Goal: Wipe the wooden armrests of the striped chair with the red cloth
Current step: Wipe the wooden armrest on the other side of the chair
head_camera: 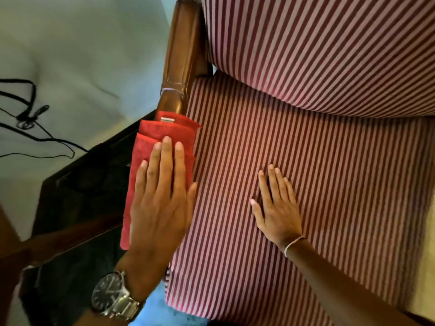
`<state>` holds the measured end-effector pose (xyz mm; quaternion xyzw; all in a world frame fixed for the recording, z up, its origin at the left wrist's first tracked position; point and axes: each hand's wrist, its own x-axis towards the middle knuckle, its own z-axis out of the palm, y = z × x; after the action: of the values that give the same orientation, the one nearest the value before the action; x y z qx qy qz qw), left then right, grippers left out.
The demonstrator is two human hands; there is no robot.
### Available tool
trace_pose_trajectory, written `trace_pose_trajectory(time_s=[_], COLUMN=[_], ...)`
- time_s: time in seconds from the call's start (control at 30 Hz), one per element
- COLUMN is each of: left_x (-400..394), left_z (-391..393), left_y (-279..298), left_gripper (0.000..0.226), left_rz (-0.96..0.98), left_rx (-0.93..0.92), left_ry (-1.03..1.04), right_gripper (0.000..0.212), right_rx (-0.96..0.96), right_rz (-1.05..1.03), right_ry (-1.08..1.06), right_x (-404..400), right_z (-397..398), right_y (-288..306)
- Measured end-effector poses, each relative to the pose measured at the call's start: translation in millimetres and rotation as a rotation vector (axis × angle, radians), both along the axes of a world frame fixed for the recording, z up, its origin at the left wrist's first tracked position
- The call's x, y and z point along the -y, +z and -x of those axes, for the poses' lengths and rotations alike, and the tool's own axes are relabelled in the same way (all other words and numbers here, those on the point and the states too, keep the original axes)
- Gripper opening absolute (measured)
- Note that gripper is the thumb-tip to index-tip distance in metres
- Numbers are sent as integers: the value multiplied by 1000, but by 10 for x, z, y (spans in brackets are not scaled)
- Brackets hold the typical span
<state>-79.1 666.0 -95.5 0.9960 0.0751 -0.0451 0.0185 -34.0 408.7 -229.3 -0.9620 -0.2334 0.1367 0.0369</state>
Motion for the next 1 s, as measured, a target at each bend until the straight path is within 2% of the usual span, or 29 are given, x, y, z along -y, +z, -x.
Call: trace_pose_trajectory(time_s=[0.13, 0.33, 0.43, 0.53, 0.63, 0.73, 0.8, 0.9, 1.0], left_x=[-127, -254, -303, -272, -197, -141, -142, -179, -245], left_z=[-98, -1180, -1395, -1061, -411, 347, 588, 229, -706], left_y=[-46, -54, -100, -81, -47, -28, -22, -32, -50], left_gripper=[67, 59, 59, 60, 61, 63, 66, 62, 60], left_rz=[-39, 95, 92, 116, 140, 106, 73, 55, 95], left_rx=[-40, 175, 192, 159, 84, -8, -51, -21, 129], left_ry=[-39, -28, -10, -10, 3, 2, -29, -58, -56], right_gripper=[70, 69, 69, 69, 69, 71, 74, 76, 77], right_rx=[28, 51, 53, 52, 42, 47, 52, 63, 62], right_rz=[18, 57, 55, 60, 60, 51, 50, 54, 40], right_ry=[-4, 6, -2, 0, -2, -6, -6, -2, -13], right_x=[18, 20, 3, 9, 6, 7, 13, 9, 5], right_z=[3, 7, 3, 15, 4, 20, 37, 47, 48], right_y=[-104, -156, -144, -114, -85, -82, -86, -97, -97])
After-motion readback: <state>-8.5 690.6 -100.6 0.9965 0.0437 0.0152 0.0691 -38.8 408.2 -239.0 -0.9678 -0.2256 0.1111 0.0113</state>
